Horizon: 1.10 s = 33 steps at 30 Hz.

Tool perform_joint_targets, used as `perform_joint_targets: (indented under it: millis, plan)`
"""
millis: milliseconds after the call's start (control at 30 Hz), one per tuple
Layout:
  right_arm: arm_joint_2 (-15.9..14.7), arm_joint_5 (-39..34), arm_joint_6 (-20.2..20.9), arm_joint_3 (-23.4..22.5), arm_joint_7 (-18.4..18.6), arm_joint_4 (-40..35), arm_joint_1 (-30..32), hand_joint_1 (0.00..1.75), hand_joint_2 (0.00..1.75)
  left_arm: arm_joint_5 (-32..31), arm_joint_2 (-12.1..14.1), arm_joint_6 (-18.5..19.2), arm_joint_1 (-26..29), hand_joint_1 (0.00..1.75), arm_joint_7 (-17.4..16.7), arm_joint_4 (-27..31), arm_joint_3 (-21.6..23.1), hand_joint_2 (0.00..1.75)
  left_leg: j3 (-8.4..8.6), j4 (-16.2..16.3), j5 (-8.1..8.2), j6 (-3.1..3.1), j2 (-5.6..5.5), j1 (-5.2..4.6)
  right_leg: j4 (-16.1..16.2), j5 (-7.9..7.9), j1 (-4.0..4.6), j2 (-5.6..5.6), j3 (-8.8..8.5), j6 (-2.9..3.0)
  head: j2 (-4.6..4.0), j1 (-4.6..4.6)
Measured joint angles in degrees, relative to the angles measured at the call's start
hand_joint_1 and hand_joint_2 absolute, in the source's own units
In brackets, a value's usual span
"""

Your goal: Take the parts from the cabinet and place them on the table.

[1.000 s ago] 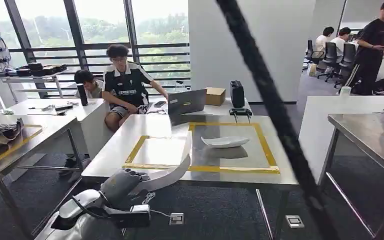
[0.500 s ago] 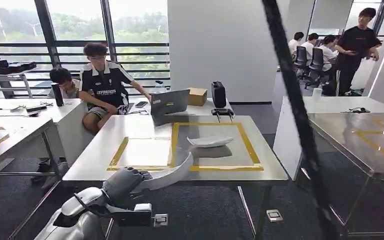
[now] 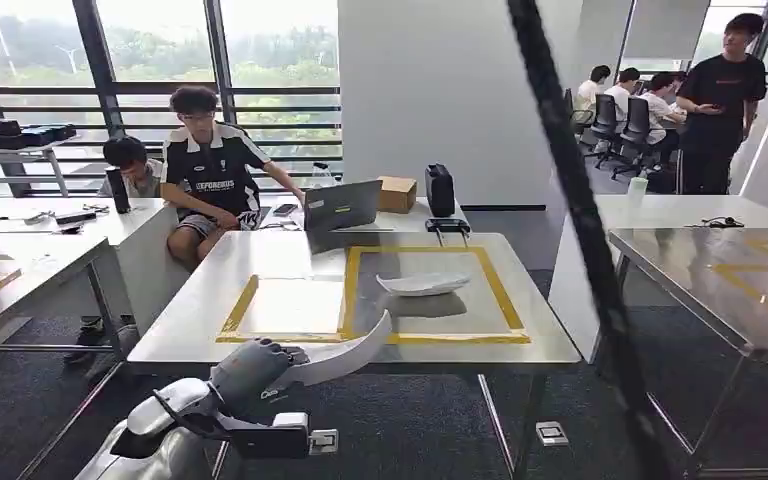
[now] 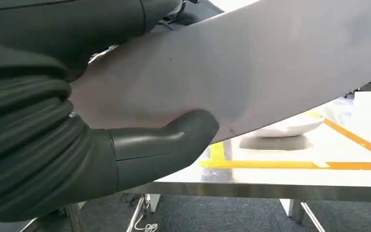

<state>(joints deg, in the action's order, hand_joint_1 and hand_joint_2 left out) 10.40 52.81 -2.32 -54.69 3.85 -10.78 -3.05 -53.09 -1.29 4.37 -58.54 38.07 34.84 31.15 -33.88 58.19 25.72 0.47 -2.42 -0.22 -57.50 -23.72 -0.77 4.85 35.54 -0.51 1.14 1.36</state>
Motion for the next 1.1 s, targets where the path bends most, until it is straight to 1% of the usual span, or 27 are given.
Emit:
perform_joint_targets:
  millis: [33,100,233,300,333,367,400,433,467,500,533,567,600,633,667,700,733,800,833,867,900,933,967,1000,1033,1067,1100]
  plan:
    - [0.00,0.00,0.13,-0.09,0.09,0.00,0.00,0.00,0.00,0.00,-0.02,0.00,-0.01,1.75,0.00,0.00,0.00,1.75,0.01,0.00,0.00,0.00,0.01,0.00,-0.02,0.00,0.00,0.00,0.01,0.00,0.00,0.02]
    - [0.00,-0.02,0.20,-0.22,0.17,0.00,0.01,0.00,0.00,0.02,-0.09,0.00,-0.02,1.75,0.00,0.00,0.00,1.75,-0.05,0.16,0.12,0.18,-0.01,-0.21,0.00,-0.01,-0.22,-0.01,0.00,-0.27,0.00,0.00]
    - [0.00,-0.02,0.33,-0.26,0.24,0.00,0.04,0.00,0.00,0.04,-0.26,0.02,-0.04,1.75,0.02,0.00,0.00,1.75,-0.05,0.30,0.17,0.33,0.02,-0.33,-0.01,0.06,-0.33,0.04,0.00,-0.54,0.00,0.02]
    - [0.00,-0.02,0.72,-0.28,0.24,0.00,0.04,0.00,0.00,0.04,-0.42,0.18,-0.17,1.75,0.09,0.02,0.00,1.75,-0.04,0.25,0.14,0.57,0.16,-0.46,0.20,0.16,-0.44,0.30,-0.03,-0.83,0.00,0.02]
    - [0.00,-0.02,0.83,-0.28,0.24,0.00,0.00,0.00,0.00,0.04,-0.50,0.20,-0.25,1.75,0.11,0.07,0.00,1.75,0.23,-0.41,-0.19,0.96,0.35,0.00,0.30,0.13,-0.12,0.52,-0.07,-1.18,0.00,0.02]
    - [-0.02,-0.02,0.83,-0.31,0.24,0.00,0.05,0.00,0.00,0.07,-0.66,0.24,-0.28,1.75,0.11,0.15,0.00,1.75,0.69,-1.02,-0.59,1.16,0.81,0.29,-0.32,-0.18,-0.33,-0.50,0.01,-1.12,0.00,0.00]
    - [-0.02,0.00,0.83,-0.31,0.24,0.00,0.00,0.00,0.00,0.13,-0.79,0.24,-0.44,1.75,0.13,0.15,0.00,1.75,0.83,-1.27,-0.66,1.55,1.01,0.34,-2.55,-1.74,0.01,-2.49,1.10,-1.20,0.00,-0.04]
    - [-0.02,0.00,0.87,-0.31,0.24,0.00,-0.08,0.00,0.00,0.13,-0.76,0.28,-0.55,1.75,0.13,0.15,0.02,1.75,0.82,-1.25,-0.64,1.61,1.31,0.33,-6.84,-4.09,-0.08,-3.48,3.28,-1.36,0.00,-0.09]
    - [-0.02,0.00,0.90,-0.31,0.24,0.00,-0.12,0.00,0.00,0.13,-0.76,0.31,-0.52,1.75,0.13,0.09,0.02,1.75,0.81,-1.19,-0.59,1.65,1.62,0.27,-11.64,-6.23,-0.22,-3.94,5.65,-1.47,0.00,-0.04]
    - [-0.02,0.00,0.90,-0.31,0.24,0.00,-0.10,0.00,0.00,0.11,-0.76,0.35,-0.43,1.75,0.13,-0.06,0.06,1.75,0.77,-1.12,-0.49,1.63,2.01,0.26,-16.35,-7.84,-0.32,-4.12,8.06,-1.63,0.00,-0.09]
    - [-0.02,0.00,0.90,-0.31,0.26,0.00,-0.07,0.00,0.00,0.11,-0.76,0.35,-0.37,1.75,0.13,-0.15,0.09,1.75,0.72,-1.01,-0.39,1.50,2.24,0.29,-18.40,-7.97,-0.44,-4.19,9.21,-1.77,0.00,-0.07]
    - [-0.02,0.00,0.90,-0.33,0.26,0.00,-0.02,0.00,0.00,0.11,-0.76,0.35,-0.32,1.75,0.13,-0.20,0.17,1.75,0.72,-0.89,-0.24,1.28,2.43,0.38,-17.36,-6.81,-0.64,-4.27,8.81,-1.92,0.00,-0.09]
    - [-0.04,0.02,0.87,-0.33,0.26,0.00,0.00,0.00,0.00,0.11,-0.76,0.35,-0.32,1.75,0.13,-0.20,0.20,1.75,0.73,-0.68,-0.05,0.99,2.56,0.49,-13.79,-4.67,-0.86,-4.41,6.96,-2.07,0.00,-0.07]
    - [-0.09,0.02,0.87,-0.35,0.26,0.00,0.01,0.00,0.00,0.11,-0.76,0.35,-0.35,1.75,0.13,-0.17,0.22,1.75,0.72,-0.31,0.22,0.61,2.68,0.67,-8.70,-2.33,-1.06,-4.64,4.27,-2.23,0.00,-0.07]
    - [-0.11,0.02,0.87,-0.37,0.26,0.00,0.00,0.00,0.00,0.11,-0.79,0.35,-0.39,1.75,0.13,-0.15,0.26,1.75,0.68,0.27,0.66,0.13,2.78,0.75,-3.25,-0.34,-1.35,-5.05,1.20,-2.58,0.00,-0.09]
    - [0.00,0.02,0.90,-0.37,0.26,0.00,-0.11,0.00,0.00,0.11,-0.81,0.35,-0.44,1.75,0.13,-0.15,0.28,1.75,0.37,0.77,1.15,-0.50,2.82,0.40,-2.34,-1.36,-0.95,-5.00,0.64,-2.32,0.00,-0.04]
    - [0.07,0.02,0.96,-0.37,0.26,0.00,-0.10,0.00,0.00,0.11,-0.76,0.35,-0.46,1.75,0.11,-0.15,0.35,1.75,0.37,1.10,1.54,-0.90,2.80,0.33,-2.07,-1.22,-1.16,-4.54,0.74,-1.29,0.00,-0.02]
    - [0.04,0.09,0.98,-0.42,0.33,0.00,-0.07,0.00,0.00,0.13,-0.87,0.35,-0.48,1.75,0.20,-0.13,0.50,1.75,0.71,0.62,1.62,-1.43,2.80,0.46,-2.29,-1.66,-0.73,-4.57,0.75,-0.50,0.00,-0.04]
    - [0.04,0.15,0.98,-0.42,0.31,0.00,-0.09,0.00,0.00,0.13,-0.92,0.35,-0.48,1.75,0.17,-0.13,0.52,1.75,0.83,0.52,1.75,-1.77,2.82,0.56,-2.26,-1.66,-0.77,-4.56,0.68,-0.03,0.00,-0.04]
    - [0.04,0.22,0.96,-0.44,0.33,0.00,-0.11,0.00,0.00,0.13,-0.92,0.35,-0.47,1.75,0.18,-0.07,0.52,1.75,0.60,0.85,2.09,-2.14,2.79,0.72,-2.06,-1.63,-1.01,-4.55,0.33,0.43,0.00,-0.07]
    - [0.04,0.33,0.98,-0.44,0.31,0.00,-0.07,0.00,0.00,0.15,-0.87,0.35,-0.53,1.75,0.15,-0.04,0.52,1.75,-0.05,2.74,3.02,-2.30,2.72,0.77,-2.06,-1.84,-0.99,-4.54,0.09,0.79,0.00,0.00]
    - [0.02,0.39,0.98,-0.46,0.31,0.00,-0.05,0.00,0.00,0.20,-0.81,0.33,-0.55,1.75,0.15,-0.02,0.52,1.75,-2.14,6.82,4.98,-2.43,2.66,0.74,-2.06,-2.00,-0.94,-4.54,-0.13,1.06,0.00,-0.04]
    - [0.02,0.42,0.96,-0.46,0.31,0.00,-0.06,0.00,0.00,0.22,-0.81,0.33,-0.46,1.75,0.15,-0.02,0.55,1.75,-4.66,11.51,6.86,-2.56,2.65,0.75,-2.06,-2.15,-0.83,-4.54,-0.27,1.27,0.00,0.00]
    - [0.02,0.57,0.98,-0.46,0.29,0.00,-0.08,0.00,0.00,0.24,-0.77,0.33,-0.24,1.75,0.18,-0.07,0.57,1.75,-7.33,16.14,8.30,-2.57,2.65,0.75,-2.07,-2.33,-0.71,-4.54,-0.42,1.49,0.00,-0.02]
    - [0.02,0.63,0.98,-0.46,0.31,0.00,-0.08,0.00,0.00,0.26,-0.70,0.33,0.01,1.75,0.17,-0.11,0.57,1.75,-9.19,18.85,8.54,-2.51,2.64,0.74,-2.08,-2.50,-0.60,-4.47,-0.61,1.56,0.00,0.00]
    - [0.02,0.68,0.98,-0.46,0.31,0.00,-0.02,0.00,0.00,0.28,-0.63,0.33,0.26,1.75,0.17,-0.13,0.57,1.75,-9.76,18.88,7.43,-2.34,2.62,0.74,-2.08,-2.73,-0.55,-4.35,-0.89,1.57,0.00,-0.04]
    - [0.02,0.70,0.98,-0.46,0.31,0.00,0.02,0.00,0.00,0.31,-0.46,0.33,0.41,1.75,0.13,-0.13,0.57,1.75,-8.95,16.12,4.82,-2.00,2.58,0.70,-2.09,-2.99,-0.48,-4.15,-1.28,1.51,0.00,0.00]
